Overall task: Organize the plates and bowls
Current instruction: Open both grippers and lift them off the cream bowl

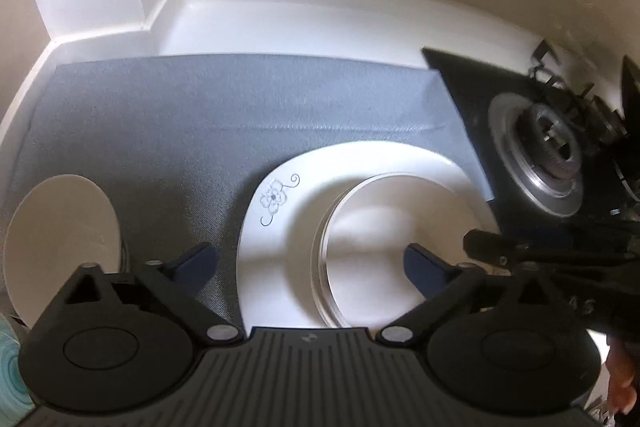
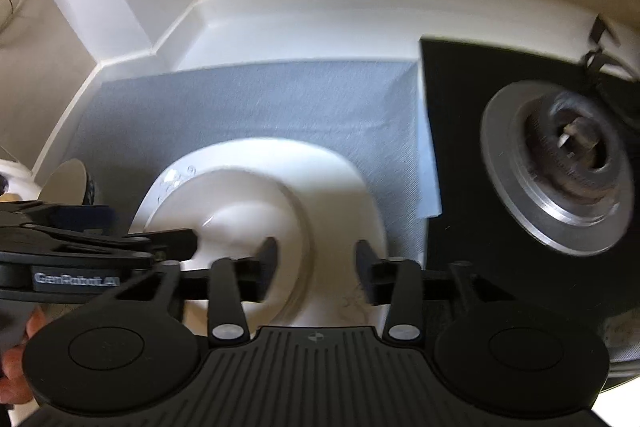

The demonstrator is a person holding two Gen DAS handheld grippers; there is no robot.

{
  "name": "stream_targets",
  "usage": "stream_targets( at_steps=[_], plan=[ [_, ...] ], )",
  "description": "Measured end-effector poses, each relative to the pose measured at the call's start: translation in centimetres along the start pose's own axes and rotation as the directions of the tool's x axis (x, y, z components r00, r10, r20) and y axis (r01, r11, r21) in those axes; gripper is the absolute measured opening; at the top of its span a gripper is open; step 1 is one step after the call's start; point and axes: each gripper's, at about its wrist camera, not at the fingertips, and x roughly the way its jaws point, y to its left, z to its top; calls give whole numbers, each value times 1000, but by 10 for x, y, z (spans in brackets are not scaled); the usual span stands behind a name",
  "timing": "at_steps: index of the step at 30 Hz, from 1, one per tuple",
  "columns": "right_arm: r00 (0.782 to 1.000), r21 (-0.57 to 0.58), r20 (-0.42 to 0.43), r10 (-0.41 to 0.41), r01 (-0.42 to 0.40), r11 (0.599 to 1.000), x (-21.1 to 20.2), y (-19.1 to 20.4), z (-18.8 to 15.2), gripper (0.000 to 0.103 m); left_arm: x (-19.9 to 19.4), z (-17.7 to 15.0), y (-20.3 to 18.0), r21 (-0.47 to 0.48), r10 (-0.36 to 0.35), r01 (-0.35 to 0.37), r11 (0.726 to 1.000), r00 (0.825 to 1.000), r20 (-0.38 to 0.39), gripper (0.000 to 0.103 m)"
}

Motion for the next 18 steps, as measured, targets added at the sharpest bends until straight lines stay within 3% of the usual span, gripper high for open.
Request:
stream_targets(
  at_steps=[4, 7, 9, 12, 14, 18],
  plan=[
    [996, -25, 78, -46, 48, 999, -23, 2, -8, 55, -19, -11, 12, -40, -6, 8, 999, 1000, 29, 102],
    [992, -39, 122, -24, 29, 999, -42, 11, -13, 59, -34, -22, 21, -98, -25, 28, 995, 999, 40, 102],
    [988, -85, 151, 41, -29, 996, -51, 21, -14, 64, -48, -28, 26, -148, -9, 19, 989, 998, 66, 102],
    [975, -183, 156, 159, -130, 975, -51, 35, -10, 64, -71, -39, 29, -217, 128, -102, 971, 986, 109, 102],
    [960, -238, 123, 251, -217, 947, -45, 41, -1, 64, -86, -48, 34, -289, 189, -148, 946, 975, 119, 102],
    [932, -277, 82, 353, -319, 906, -38, 37, 15, 64, -106, -61, 32, -415, 242, -173, 893, 963, 118, 102]
  ],
)
